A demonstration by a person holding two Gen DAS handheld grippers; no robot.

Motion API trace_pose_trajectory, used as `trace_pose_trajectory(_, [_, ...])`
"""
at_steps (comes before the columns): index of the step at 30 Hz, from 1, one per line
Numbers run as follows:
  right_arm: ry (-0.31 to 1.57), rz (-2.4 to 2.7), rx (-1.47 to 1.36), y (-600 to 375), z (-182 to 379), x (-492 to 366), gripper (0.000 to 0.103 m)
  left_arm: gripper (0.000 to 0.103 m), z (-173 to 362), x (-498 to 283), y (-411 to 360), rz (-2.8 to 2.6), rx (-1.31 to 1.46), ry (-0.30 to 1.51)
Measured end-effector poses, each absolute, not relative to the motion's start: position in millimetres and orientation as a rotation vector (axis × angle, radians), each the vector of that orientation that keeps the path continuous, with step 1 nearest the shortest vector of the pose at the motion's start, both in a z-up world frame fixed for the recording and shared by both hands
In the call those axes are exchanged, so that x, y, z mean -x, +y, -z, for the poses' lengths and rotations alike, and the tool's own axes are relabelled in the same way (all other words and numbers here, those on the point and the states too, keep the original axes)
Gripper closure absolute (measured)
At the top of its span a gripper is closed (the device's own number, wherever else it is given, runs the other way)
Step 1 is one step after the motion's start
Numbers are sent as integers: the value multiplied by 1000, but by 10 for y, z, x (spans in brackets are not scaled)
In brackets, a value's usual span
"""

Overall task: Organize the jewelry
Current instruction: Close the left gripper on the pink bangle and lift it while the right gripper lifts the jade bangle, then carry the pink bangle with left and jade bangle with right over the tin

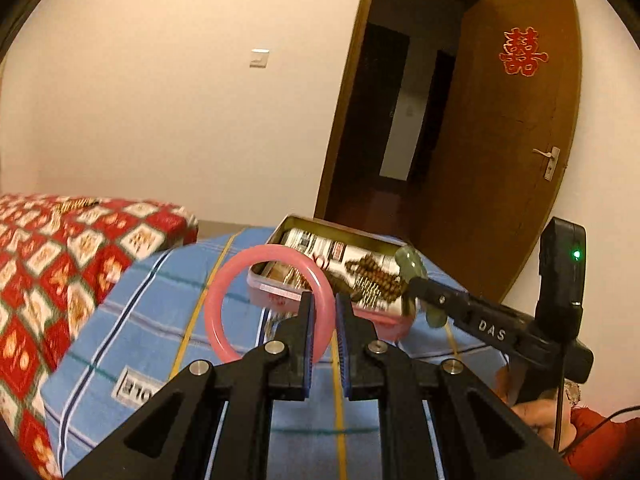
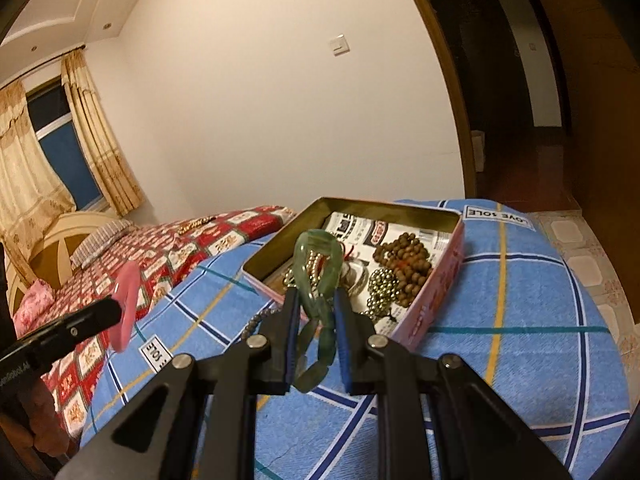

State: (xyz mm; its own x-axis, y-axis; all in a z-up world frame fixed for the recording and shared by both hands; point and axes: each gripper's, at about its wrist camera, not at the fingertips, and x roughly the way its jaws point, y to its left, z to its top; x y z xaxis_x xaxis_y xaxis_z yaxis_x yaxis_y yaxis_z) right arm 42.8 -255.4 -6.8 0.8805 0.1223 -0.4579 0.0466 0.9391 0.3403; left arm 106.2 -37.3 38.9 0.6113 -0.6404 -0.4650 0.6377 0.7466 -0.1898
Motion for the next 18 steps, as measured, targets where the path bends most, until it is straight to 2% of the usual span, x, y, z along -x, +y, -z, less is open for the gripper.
trace_pose_trajectory(4, [494, -65, -404, -2665, -16, -504, 83, 93, -504, -1209, -545, 754, -13, 502])
trace_pose_trajectory(11, [453, 14, -320, -2876, -218, -961, 83, 93, -508, -1480, -1018, 774, -90, 502])
trace_pose_trajectory(18, [527, 76, -318, -3066, 93, -1327, 83, 93, -332, -1795, -1536, 782, -155, 548])
